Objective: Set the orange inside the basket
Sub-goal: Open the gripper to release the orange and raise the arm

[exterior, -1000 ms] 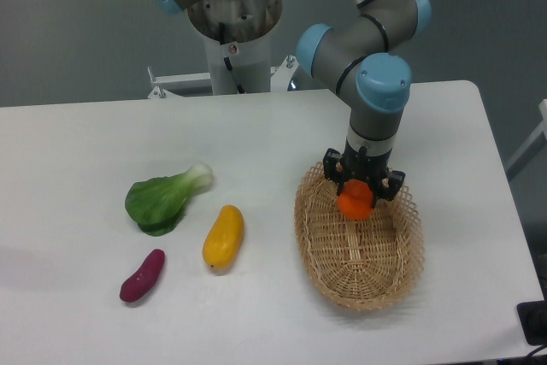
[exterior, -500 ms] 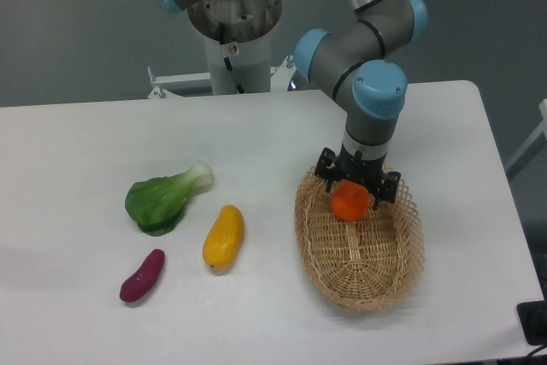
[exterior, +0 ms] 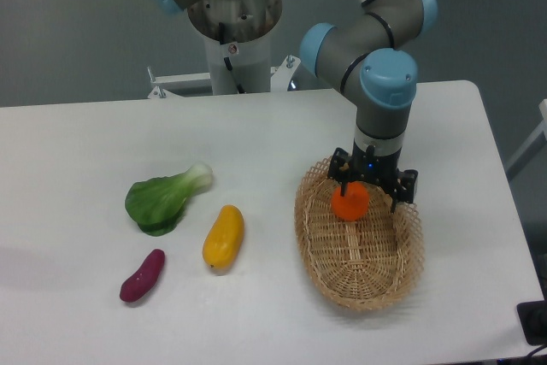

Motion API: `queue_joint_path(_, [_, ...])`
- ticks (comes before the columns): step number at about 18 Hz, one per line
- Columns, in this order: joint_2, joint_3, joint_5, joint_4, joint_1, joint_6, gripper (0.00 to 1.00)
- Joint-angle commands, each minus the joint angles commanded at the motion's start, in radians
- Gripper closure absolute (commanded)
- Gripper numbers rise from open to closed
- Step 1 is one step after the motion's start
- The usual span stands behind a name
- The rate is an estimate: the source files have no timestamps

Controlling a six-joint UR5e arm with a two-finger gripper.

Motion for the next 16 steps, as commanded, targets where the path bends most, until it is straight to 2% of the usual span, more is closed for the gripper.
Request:
queue_joint_path(3, [0.025, 0.037, -0.003, -0.041, 0.015, 0.012, 0.00])
queue_joint_path(5, [0.055, 0.064, -0.003, -0.103, 0.028, 0.040, 0.00])
queue_joint_path(8, [0.075, 0.107, 0.000, -0.227, 0.055, 0.118, 0.00])
queue_joint_path(11, [0.095, 0.143, 0.002, -0.302, 0.071, 0.169, 0.00])
queue_joint_path(16, [0.101, 0.164, 0.002, -0.318, 0.084, 0.183, 0.00])
